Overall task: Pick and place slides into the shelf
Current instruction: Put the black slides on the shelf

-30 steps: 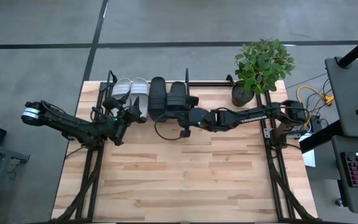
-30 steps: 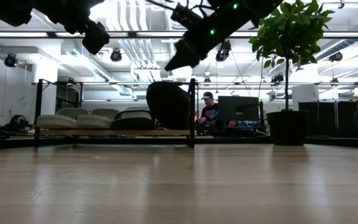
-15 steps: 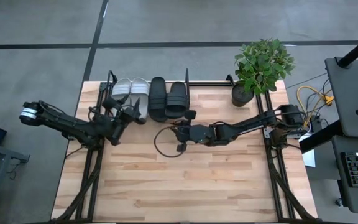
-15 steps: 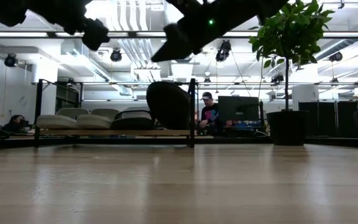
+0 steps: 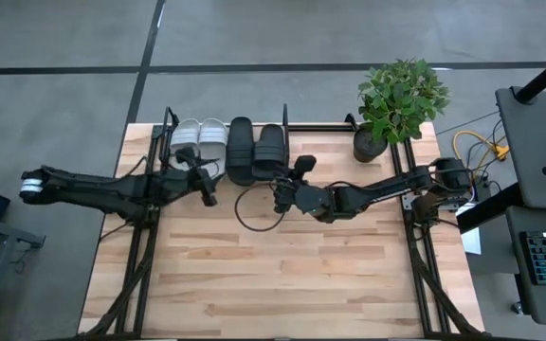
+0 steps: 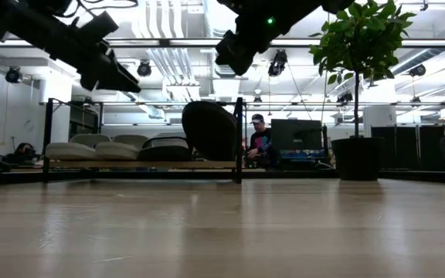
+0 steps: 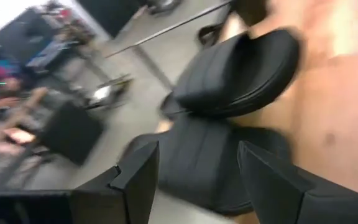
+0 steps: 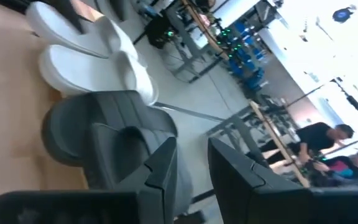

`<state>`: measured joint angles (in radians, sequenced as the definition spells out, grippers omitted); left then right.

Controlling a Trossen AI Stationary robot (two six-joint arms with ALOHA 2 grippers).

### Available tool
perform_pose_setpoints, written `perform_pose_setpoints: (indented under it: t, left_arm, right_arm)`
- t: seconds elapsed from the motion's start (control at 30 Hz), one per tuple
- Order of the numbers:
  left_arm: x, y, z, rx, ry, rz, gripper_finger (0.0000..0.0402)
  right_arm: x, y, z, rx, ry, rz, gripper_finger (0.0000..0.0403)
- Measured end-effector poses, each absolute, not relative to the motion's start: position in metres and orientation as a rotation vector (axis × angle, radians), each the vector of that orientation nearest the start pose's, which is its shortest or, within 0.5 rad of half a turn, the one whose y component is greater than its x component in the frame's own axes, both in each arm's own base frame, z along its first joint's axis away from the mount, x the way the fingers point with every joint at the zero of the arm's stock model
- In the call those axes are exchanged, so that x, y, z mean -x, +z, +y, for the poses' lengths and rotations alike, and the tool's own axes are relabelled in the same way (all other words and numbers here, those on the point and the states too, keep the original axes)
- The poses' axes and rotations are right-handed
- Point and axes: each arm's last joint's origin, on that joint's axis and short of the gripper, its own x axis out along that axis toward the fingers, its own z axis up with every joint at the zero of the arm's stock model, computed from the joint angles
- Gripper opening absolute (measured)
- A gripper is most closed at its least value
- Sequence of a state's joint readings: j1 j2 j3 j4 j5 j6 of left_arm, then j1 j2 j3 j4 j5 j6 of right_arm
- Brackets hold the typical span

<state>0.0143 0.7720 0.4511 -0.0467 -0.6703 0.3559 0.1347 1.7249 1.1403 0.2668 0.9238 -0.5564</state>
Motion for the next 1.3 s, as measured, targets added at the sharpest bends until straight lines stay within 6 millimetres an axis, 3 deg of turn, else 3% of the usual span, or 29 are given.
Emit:
perform_pose_setpoints:
  t: [0.13, 0.47, 0.77, 0.97, 1.3]
  left_arm:
    - [-0.170, 0.232, 0.030, -0.392, 0.460, 0.458, 0.0202]
    - [-0.197, 0.200, 0.043, -0.389, 0.424, 0.670, 0.0202]
    - [-0.216, 0.187, 0.050, -0.465, 0.495, 0.797, 0.0202]
    - [-0.225, 0.181, 0.055, -0.567, 0.636, 0.824, 0.0202]
    - [-0.230, 0.171, 0.058, -0.609, 0.705, 0.874, 0.0202]
  right_arm:
    - [-0.374, 0.259, 0.025, 0.720, -0.740, 0.511, 0.0081]
    - [-0.355, 0.272, 0.014, 0.692, -0.786, 0.490, 0.0074]
    - [-0.349, 0.270, 0.012, 0.651, -0.795, 0.478, 0.0081]
    - [-0.348, 0.267, 0.012, 0.642, -0.796, 0.479, 0.0072]
    - [-0.346, 0.262, 0.012, 0.653, -0.792, 0.494, 0.0073]
